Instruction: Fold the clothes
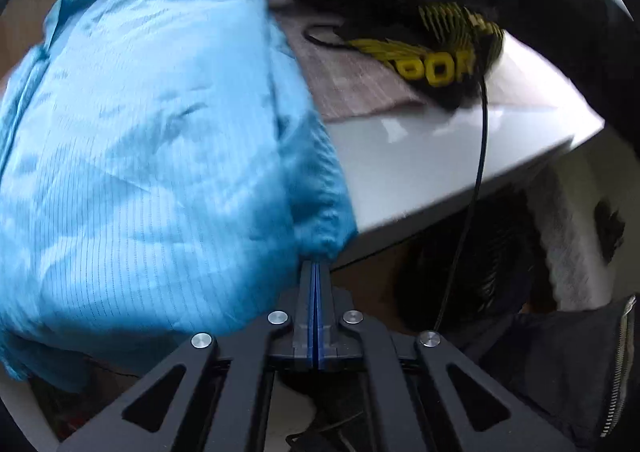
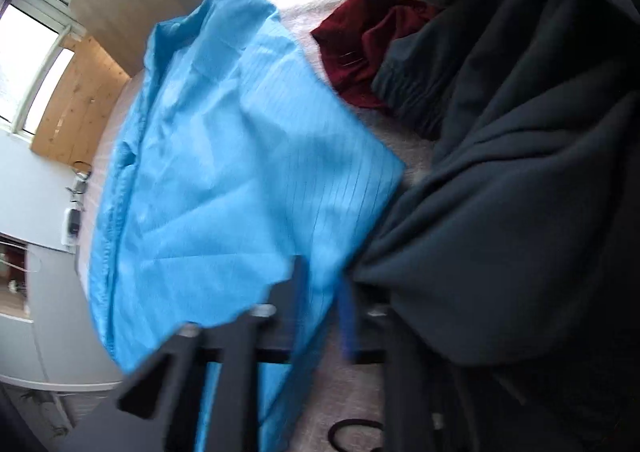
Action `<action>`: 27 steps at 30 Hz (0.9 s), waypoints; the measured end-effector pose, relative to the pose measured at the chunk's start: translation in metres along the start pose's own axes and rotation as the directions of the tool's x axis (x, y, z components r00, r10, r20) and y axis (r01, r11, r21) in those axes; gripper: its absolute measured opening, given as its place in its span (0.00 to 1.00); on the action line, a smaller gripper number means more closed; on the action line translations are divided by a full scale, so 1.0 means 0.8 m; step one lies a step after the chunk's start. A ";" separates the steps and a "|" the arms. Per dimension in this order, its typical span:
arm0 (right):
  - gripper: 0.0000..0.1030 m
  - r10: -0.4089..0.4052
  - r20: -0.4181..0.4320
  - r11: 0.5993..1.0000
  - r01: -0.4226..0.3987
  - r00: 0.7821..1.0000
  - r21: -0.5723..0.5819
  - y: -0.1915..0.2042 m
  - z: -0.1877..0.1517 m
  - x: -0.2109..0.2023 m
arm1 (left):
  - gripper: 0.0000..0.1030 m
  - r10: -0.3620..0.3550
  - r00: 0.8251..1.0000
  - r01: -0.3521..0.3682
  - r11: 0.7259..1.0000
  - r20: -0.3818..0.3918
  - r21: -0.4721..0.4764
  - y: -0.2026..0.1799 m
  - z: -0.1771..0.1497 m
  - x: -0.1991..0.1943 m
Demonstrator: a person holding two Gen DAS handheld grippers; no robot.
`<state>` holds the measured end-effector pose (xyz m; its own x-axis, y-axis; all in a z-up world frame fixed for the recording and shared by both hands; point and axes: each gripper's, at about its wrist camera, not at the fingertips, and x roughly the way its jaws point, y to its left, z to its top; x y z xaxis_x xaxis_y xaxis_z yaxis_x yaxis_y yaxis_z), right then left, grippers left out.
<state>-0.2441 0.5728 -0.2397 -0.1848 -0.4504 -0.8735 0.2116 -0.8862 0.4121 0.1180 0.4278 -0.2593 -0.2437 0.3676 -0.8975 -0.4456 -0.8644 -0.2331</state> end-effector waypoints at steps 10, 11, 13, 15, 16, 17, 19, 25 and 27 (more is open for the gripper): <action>0.05 0.000 0.038 0.995 0.004 0.999 -0.104 0.063 0.014 -0.052 | 0.14 0.008 0.998 -0.002 0.996 0.066 -0.095 0.033 0.011 -0.045; 0.05 -0.015 0.037 0.993 0.019 0.999 -0.116 0.065 0.014 -0.054 | 0.21 0.024 0.997 -0.017 0.995 0.071 -0.098 0.032 0.016 -0.045; 0.05 -0.038 0.029 0.991 0.041 0.999 -0.128 0.062 0.014 -0.054 | 0.38 0.028 0.995 -0.019 0.996 0.092 -0.092 0.026 0.029 -0.042; 0.05 -0.044 0.014 0.991 0.046 0.999 -0.123 0.053 0.015 -0.047 | 0.40 0.059 0.994 -0.053 0.997 0.098 -0.058 0.014 0.042 -0.034; 0.05 -0.048 0.007 0.991 0.048 0.999 -0.121 0.048 0.016 -0.043 | 0.42 0.079 0.993 -0.076 0.997 0.090 -0.034 0.008 0.048 -0.028; 0.05 -0.051 0.000 0.992 0.050 0.999 -0.119 0.043 0.016 -0.040 | 0.42 0.077 0.994 -0.076 0.997 0.078 -0.016 0.002 0.053 -0.021; 0.06 -0.064 -0.021 0.992 0.062 0.998 -0.113 0.036 0.016 -0.029 | 0.42 0.109 0.993 -0.109 0.994 0.043 0.007 -0.006 0.060 -0.002; 0.26 -0.005 -0.029 0.998 0.003 1.000 -0.056 0.007 0.003 -0.036 | 0.05 0.123 0.992 -0.122 0.992 0.031 -0.016 -0.003 0.068 0.013; 0.35 0.037 0.018 0.999 -0.036 0.999 -0.016 -0.010 0.002 -0.050 | 0.02 0.090 0.995 -0.088 0.995 0.035 -0.054 0.007 0.069 0.008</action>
<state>-0.2400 0.5974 -0.2074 -0.1946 -0.4844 -0.8529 0.2333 -0.8674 0.4395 0.0663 0.4443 -0.2452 -0.3128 0.3002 -0.9011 -0.3754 -0.9106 -0.1731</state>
